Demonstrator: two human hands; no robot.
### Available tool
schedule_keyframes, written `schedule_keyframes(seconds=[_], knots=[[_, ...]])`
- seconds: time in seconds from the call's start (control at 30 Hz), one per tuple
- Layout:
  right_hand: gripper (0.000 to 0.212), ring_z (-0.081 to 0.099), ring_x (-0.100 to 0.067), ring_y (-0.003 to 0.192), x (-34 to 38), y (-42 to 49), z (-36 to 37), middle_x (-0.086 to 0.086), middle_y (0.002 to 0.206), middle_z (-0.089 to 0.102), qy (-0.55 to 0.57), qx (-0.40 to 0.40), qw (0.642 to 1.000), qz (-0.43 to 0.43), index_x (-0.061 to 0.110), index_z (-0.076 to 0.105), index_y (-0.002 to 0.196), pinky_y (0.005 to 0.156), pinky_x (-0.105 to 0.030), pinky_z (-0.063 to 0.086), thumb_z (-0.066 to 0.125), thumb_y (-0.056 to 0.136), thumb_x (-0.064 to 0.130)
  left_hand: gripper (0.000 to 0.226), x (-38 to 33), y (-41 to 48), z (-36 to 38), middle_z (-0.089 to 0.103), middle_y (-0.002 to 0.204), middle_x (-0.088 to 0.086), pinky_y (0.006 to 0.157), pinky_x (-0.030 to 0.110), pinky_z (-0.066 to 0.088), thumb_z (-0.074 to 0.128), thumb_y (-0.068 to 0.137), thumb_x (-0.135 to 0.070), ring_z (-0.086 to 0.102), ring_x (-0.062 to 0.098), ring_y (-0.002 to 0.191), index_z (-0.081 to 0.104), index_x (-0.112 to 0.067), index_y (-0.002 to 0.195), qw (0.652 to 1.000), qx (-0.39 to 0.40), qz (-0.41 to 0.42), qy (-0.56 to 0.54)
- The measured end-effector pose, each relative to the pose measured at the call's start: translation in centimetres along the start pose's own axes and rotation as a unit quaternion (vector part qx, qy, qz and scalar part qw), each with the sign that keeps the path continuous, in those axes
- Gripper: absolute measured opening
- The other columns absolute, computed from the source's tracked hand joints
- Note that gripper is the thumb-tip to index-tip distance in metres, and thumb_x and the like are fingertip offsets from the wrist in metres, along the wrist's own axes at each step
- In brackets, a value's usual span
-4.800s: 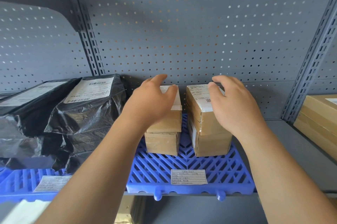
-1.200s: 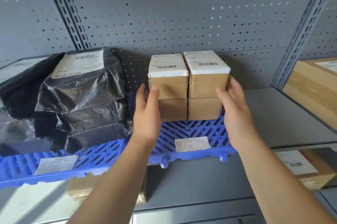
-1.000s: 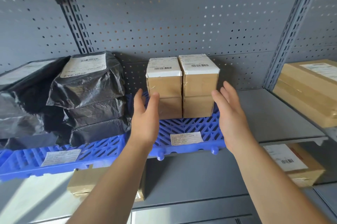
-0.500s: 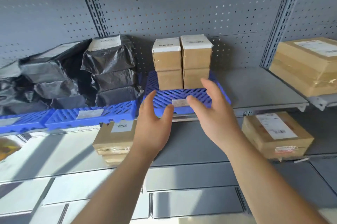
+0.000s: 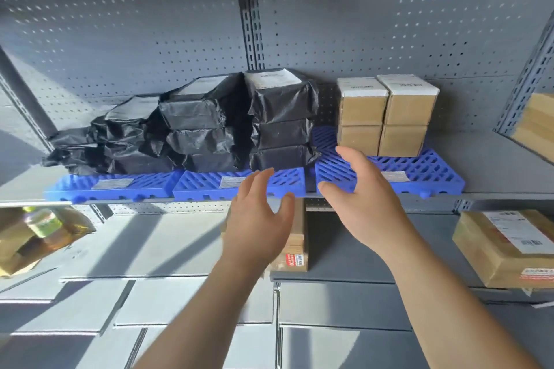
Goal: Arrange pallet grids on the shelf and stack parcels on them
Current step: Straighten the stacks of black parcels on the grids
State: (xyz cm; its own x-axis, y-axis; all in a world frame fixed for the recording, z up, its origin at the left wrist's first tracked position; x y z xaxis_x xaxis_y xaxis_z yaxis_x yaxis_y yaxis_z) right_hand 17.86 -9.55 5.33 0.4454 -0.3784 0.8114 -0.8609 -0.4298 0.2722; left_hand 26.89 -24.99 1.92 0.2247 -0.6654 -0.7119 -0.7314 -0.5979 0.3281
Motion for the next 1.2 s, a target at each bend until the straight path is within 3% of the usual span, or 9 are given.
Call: schedule_keyframes(seconds=[0.27, 0.6, 0.7, 0.8, 0.9, 1.0, 1.07, 1.13, 1.2], knots=[[0.061, 0.038, -0.007, 0.138, 3.9, 1.2, 9.0, 0.015, 0.152, 0.041, 0.001, -0.013, 1.0, 0.009, 0.038, 0.04, 0.146, 0.101, -0.027, 0.031, 0.066, 0.091, 0.033, 0.054, 7.7, 2.3, -7.1, 0.043, 0.148, -0.006, 0.109, 0.045, 0.04, 0.058, 0.095, -0.046, 0.045, 0.02, 0.133, 0.045, -0.031, 0.145, 1.0, 0.008, -0.004, 0.02], [0.05, 0.044, -0.004, 0.133, 3.4, 4.7, 10.7, 0.016, 0.143, 0.05, 0.05, -0.068, 0.994, 0.067, 0.035, 0.048, 0.141, 0.104, -0.03, 0.035, 0.066, 0.093, 0.033, 0.049, 11.8, 7.7, -9.8, 0.046, 0.143, -0.006, 0.094, 0.017, 0.027, 0.059, 0.097, -0.037, 0.043, 0.002, 0.124, 0.048, -0.027, 0.144, 0.999, -0.007, -0.027, -0.028], [0.048, 0.045, -0.004, 0.133, 2.9, 6.3, 10.0, 0.016, 0.141, 0.051, 0.063, -0.084, 0.992, 0.074, 0.035, 0.049, 0.139, 0.107, -0.032, 0.036, 0.065, 0.094, 0.033, 0.043, 11.4, 9.3, -10.0, 0.047, 0.135, -0.01, 0.089, 0.017, 0.029, 0.059, 0.097, -0.036, 0.045, -0.012, 0.103, 0.051, -0.03, 0.139, 0.998, -0.043, -0.015, -0.042], [0.043, 0.047, -0.005, 0.13, 2.6, 8.4, 9.1, 0.016, 0.139, 0.053, 0.083, -0.109, 0.988, 0.073, 0.032, 0.051, 0.138, 0.105, -0.031, 0.036, 0.061, 0.096, 0.036, 0.037, 10.8, 11.1, -10.6, 0.05, 0.126, -0.012, 0.092, 0.023, 0.038, 0.06, 0.095, -0.034, 0.05, 0.001, 0.112, 0.056, -0.032, 0.132, 0.994, -0.102, 0.008, -0.046], [0.037, 0.051, -0.003, 0.119, 2.3, 10.4, 8.1, 0.017, 0.131, 0.055, 0.125, -0.137, 0.98, 0.067, 0.032, 0.053, 0.136, 0.098, -0.028, 0.036, 0.052, 0.1, 0.041, 0.027, 10.4, 13.1, -11.5, 0.054, 0.118, -0.011, 0.088, 0.026, 0.043, 0.059, 0.095, -0.033, 0.056, 0.005, 0.106, 0.06, -0.03, 0.121, 0.982, -0.176, 0.025, -0.063], [0.019, 0.055, -0.004, 0.105, 1.8, 12.5, 7.3, 0.026, 0.109, 0.06, 0.173, -0.149, 0.971, 0.077, 0.048, 0.059, 0.114, 0.096, -0.032, 0.041, 0.047, 0.098, 0.05, 0.018, 10.1, 14.9, -12.0, 0.057, 0.114, -0.005, 0.088, 0.022, 0.044, 0.056, 0.098, -0.033, 0.057, 0.006, 0.103, 0.058, -0.024, 0.113, 0.965, -0.235, 0.02, -0.114], [0.015, 0.058, -0.01, 0.11, 1.0, 13.8, 7.2, 0.019, 0.103, 0.064, 0.209, -0.15, 0.963, 0.083, 0.054, 0.059, 0.09, 0.102, -0.038, 0.043, 0.045, 0.093, 0.058, 0.021, 9.8, 15.9, -11.9, 0.058, 0.116, -0.003, 0.084, 0.008, 0.038, 0.053, 0.1, -0.033, 0.056, 0.0, 0.101, 0.055, -0.019, 0.116, 0.957, -0.25, 0.009, -0.148], [0.021, 0.058, -0.019, 0.116, 0.1, 14.8, 7.3, 0.006, 0.11, 0.064, 0.233, -0.149, 0.956, 0.095, 0.051, 0.058, 0.086, 0.107, -0.045, 0.043, 0.042, 0.087, 0.066, 0.022, 9.8, 16.7, -11.6, 0.057, 0.115, -0.006, 0.077, -0.001, 0.032, 0.051, 0.103, -0.03, 0.053, -0.011, 0.096, 0.052, -0.017, 0.121, 0.954, -0.251, -0.005, -0.167], [0.031, 0.06, -0.016, 0.113, -0.6, 15.6, 7.4, 0.008, 0.11, 0.065, 0.258, -0.16, 0.948, 0.099, 0.045, 0.058, 0.092, 0.109, -0.047, 0.042, 0.041, 0.085, 0.07, 0.026, 10.5, 17.3, -11.1, 0.056, 0.113, -0.015, 0.078, -0.003, 0.03, 0.047, 0.106, -0.028, 0.05, -0.02, 0.094, 0.05, -0.015, 0.128, 0.951, -0.242, -0.006, -0.19]])
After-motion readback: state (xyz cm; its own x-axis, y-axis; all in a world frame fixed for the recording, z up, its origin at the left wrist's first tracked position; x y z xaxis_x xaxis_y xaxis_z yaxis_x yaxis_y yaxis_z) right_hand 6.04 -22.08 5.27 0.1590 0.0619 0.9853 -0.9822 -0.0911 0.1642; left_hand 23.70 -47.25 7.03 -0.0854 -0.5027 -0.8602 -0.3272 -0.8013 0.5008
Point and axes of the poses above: each hand's wrist, its own y-axis towards the middle knuckle, its own z-axis out of the palm, x = y × z, the point moved 1 cm from there along y, towards the middle knuckle
